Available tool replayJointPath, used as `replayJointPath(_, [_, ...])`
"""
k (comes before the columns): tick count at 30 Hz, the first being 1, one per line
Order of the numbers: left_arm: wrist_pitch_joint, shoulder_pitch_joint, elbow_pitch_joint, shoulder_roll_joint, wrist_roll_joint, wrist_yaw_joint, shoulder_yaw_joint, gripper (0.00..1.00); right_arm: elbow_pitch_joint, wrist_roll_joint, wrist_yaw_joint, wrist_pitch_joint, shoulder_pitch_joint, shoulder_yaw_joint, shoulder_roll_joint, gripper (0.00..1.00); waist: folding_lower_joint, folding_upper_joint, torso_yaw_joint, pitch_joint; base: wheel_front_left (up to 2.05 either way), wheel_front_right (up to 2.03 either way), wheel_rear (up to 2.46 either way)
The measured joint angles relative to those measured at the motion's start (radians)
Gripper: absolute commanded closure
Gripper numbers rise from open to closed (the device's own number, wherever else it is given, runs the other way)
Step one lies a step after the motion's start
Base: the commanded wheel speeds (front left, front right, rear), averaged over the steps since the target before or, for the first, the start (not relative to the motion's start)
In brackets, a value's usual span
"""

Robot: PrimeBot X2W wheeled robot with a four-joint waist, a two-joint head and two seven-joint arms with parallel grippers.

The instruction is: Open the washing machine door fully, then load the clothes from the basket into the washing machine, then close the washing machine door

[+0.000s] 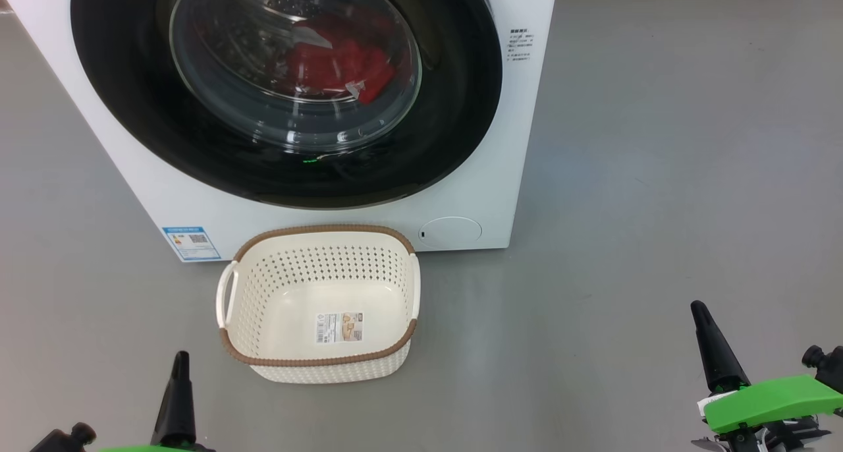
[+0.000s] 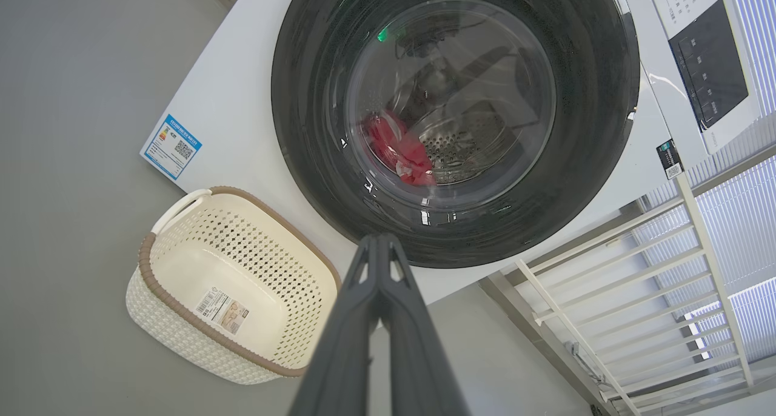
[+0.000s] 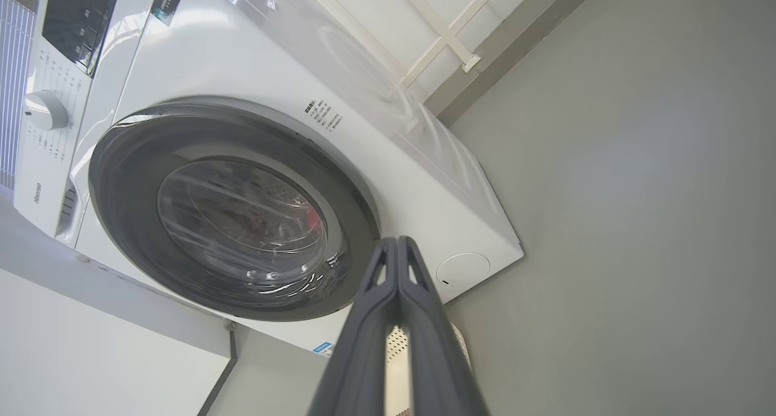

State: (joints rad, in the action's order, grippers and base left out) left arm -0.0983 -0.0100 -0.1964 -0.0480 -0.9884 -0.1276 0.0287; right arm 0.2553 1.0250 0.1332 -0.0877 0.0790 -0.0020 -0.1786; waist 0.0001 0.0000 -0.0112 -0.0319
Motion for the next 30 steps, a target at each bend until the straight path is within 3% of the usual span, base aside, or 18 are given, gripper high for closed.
replayJointPath(30, [0.083, -0.023, -0.031, -0.001, -0.286, 0.0, -0.035, 1.0, 0.006, 0.261, -0.001, 0.087, 0.0, -0.054, 0.057, 1.0, -0.0001, 0.0, 0.005, 0.013, 0.0, 0.0, 0.0])
